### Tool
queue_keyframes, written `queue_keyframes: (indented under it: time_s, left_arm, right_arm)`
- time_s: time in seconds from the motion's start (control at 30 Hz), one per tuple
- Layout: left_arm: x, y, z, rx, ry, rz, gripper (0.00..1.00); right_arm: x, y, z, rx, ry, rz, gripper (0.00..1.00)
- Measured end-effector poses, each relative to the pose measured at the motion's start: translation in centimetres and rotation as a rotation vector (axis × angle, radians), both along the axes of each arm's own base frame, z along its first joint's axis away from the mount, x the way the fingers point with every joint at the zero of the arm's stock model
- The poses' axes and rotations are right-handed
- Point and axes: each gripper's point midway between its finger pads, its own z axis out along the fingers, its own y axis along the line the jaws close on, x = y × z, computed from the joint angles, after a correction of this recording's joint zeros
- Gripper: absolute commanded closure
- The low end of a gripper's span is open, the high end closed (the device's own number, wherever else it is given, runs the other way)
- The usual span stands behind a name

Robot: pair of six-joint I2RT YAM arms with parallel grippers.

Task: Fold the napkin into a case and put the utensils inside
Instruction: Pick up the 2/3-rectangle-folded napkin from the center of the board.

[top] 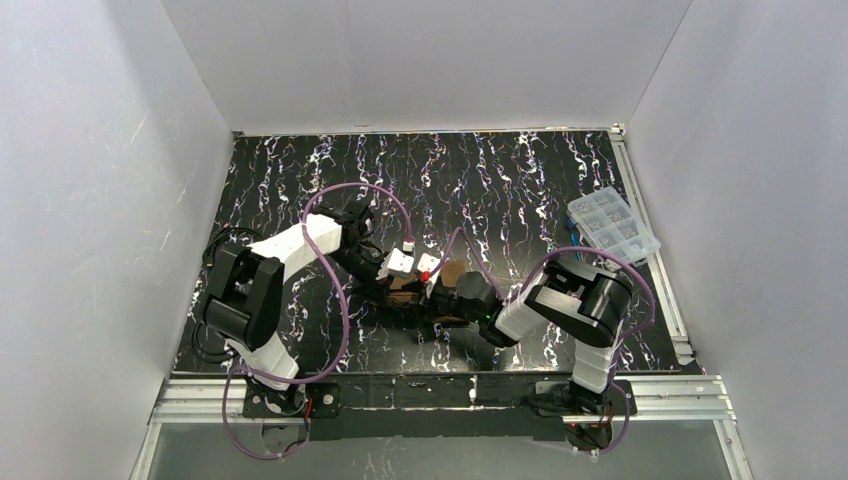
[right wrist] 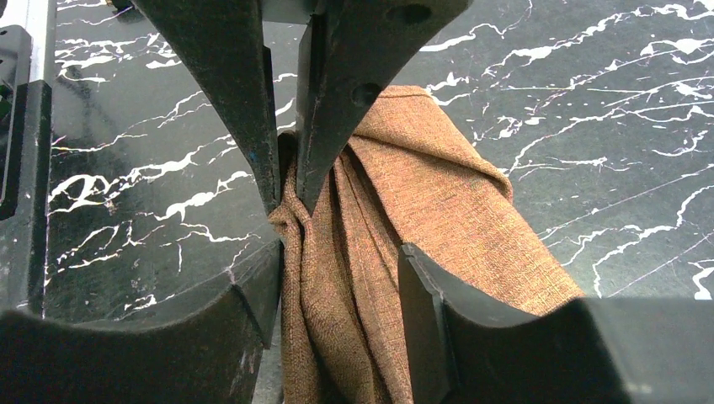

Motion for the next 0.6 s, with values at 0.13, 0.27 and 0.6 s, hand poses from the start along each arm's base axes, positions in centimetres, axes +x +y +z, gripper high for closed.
queue_keyframes:
  time_s: [0.13,0.27,0.6]
  left_arm:
    - [0.03,-0.01,-0.03,0.0,0.004,-0.003,1.0]
    - [-0.04,0.23,-0.02,0.004,0.01,-0.003,1.0]
    - [0.4,0.57,0.08,0.001,-0.002,-0.004,0.92]
  right_arm:
    - [0.03,0.0,-0.04,-0.001,0.002,-0.006,0.43]
    - [0.1,0.23,-0.09,-0.001,-0.003,-0.013,0.4]
    - [0.42,0.82,0.03,0.005,-0.01,-0.021,0.72]
